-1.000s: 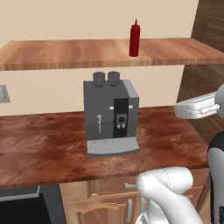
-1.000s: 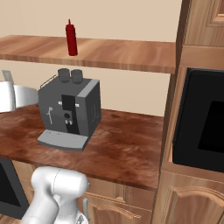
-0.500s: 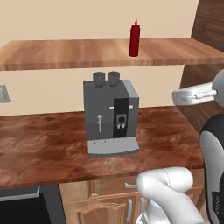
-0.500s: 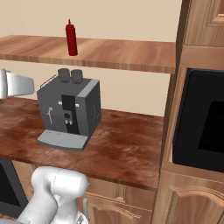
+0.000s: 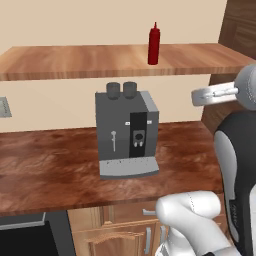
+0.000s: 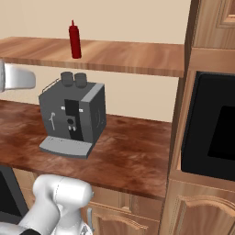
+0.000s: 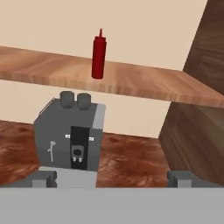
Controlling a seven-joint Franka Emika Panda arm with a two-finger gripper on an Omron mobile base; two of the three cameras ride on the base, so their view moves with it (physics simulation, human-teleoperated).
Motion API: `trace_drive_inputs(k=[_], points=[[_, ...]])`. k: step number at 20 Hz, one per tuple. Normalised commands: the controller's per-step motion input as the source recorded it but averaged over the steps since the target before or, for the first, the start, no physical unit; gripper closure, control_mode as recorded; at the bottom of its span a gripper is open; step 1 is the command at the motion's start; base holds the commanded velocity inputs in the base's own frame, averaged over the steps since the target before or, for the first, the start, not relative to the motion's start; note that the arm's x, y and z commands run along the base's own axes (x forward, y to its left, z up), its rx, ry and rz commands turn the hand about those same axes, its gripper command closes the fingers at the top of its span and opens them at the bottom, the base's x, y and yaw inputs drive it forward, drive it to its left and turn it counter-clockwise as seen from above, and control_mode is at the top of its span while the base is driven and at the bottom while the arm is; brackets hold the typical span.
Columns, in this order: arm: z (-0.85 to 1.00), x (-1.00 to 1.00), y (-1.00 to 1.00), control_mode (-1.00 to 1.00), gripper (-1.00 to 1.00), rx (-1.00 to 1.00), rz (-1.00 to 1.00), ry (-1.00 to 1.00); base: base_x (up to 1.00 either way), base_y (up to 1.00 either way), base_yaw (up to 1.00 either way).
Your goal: Take 2 condiments from the cabinet and move them on the counter near the stove.Make sure the condiments are lined up with each other, next to each other.
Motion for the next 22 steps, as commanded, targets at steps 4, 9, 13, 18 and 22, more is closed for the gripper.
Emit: trace_drive_inputs(k=[4,9,13,18,22], points=[[0.22,0.24,0.00,-1.00,-1.00,0.00,-0.07,0.04,0.00,0.00,0.00],[0.10,0.28,0.00,-1.00,-1.00,0.00,-0.06,0.03,0.00,0.00,0.00],[0.00,0.30,0.03,-1.00,-1.00,0.00,-0.04,0.00,0.00,0.00,0.00],[0.00,0.31,0.03,-1.00,-1.00,0.00,-0.01,0.00,0.00,0.00,0.00],[0.00,0.39,0.01,-1.00,-1.00,0.00,0.00,-0.02,0.00,0.00,0.00]])
